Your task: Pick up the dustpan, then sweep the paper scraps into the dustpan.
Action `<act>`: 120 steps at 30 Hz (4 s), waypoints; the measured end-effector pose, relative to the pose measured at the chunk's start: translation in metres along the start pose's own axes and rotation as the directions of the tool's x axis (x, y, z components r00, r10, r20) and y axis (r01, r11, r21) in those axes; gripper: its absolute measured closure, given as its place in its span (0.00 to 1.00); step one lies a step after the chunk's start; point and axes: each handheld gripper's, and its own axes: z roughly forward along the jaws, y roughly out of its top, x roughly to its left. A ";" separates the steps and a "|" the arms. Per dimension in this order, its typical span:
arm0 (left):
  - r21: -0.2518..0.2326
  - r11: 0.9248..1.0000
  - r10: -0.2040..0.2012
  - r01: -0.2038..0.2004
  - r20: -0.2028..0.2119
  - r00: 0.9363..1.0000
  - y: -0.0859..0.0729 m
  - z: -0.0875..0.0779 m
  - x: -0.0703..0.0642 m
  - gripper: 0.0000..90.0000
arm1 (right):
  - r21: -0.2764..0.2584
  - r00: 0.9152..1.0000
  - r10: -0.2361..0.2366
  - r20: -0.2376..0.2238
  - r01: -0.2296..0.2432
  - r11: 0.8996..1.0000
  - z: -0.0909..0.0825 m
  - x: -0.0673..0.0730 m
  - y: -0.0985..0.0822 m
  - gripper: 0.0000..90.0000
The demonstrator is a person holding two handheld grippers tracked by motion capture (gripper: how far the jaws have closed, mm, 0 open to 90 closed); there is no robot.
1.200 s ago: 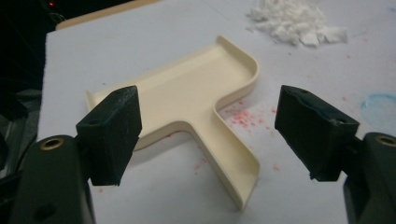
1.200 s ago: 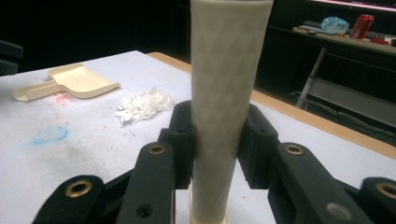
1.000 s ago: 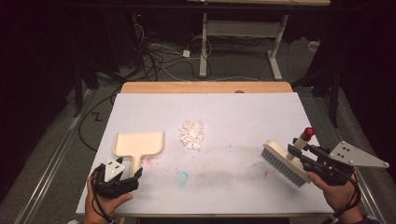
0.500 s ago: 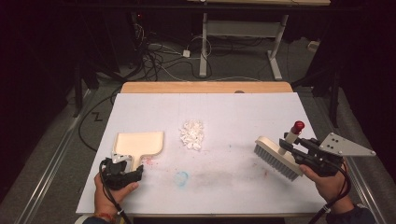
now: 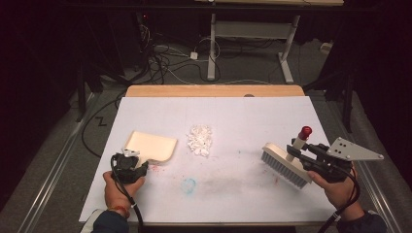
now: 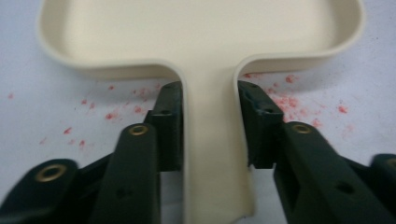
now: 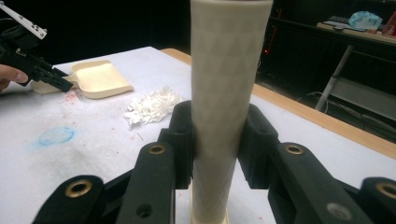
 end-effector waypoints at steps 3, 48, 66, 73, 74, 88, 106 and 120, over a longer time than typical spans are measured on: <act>0.025 0.999 0.032 -0.032 0.029 0.999 0.006 0.000 0.005 0.70 | 0.000 1.000 0.002 0.000 -0.002 1.000 0.000 0.000 0.000 0.79; 0.126 0.937 0.301 -0.327 0.187 0.935 -0.025 -0.038 -0.021 0.70 | 0.045 0.998 0.052 0.038 -0.053 0.998 0.022 -0.006 -0.002 0.79; 0.126 0.940 0.291 -0.317 0.187 0.938 -0.023 -0.036 -0.020 0.70 | 0.019 0.999 0.051 -0.008 -0.051 0.999 0.115 -0.019 0.042 0.79; 0.125 0.935 0.307 -0.333 0.187 0.933 -0.022 -0.036 -0.019 0.70 | 0.040 1.000 0.001 0.031 -0.002 0.999 0.187 -0.024 0.059 0.79; 0.124 0.935 0.307 -0.333 0.189 0.933 -0.022 -0.035 -0.019 0.70 | 0.041 0.999 0.012 0.031 -0.013 0.999 0.196 -0.024 0.060 0.79; 0.122 0.932 0.311 -0.343 0.220 0.925 -0.017 -0.032 -0.022 0.70 | 0.023 1.000 -0.001 -0.012 0.001 1.000 0.281 -0.007 0.069 0.79; 0.119 0.921 0.334 -0.371 0.247 0.909 -0.010 -0.026 -0.037 0.70 | -0.026 0.972 -0.061 -0.228 0.057 0.998 0.284 0.016 0.061 0.78; 0.145 0.916 0.329 -0.374 0.260 0.908 0.007 -0.018 -0.045 0.70 | -0.031 0.958 -0.092 -0.271 0.087 0.996 0.271 0.041 0.057 0.77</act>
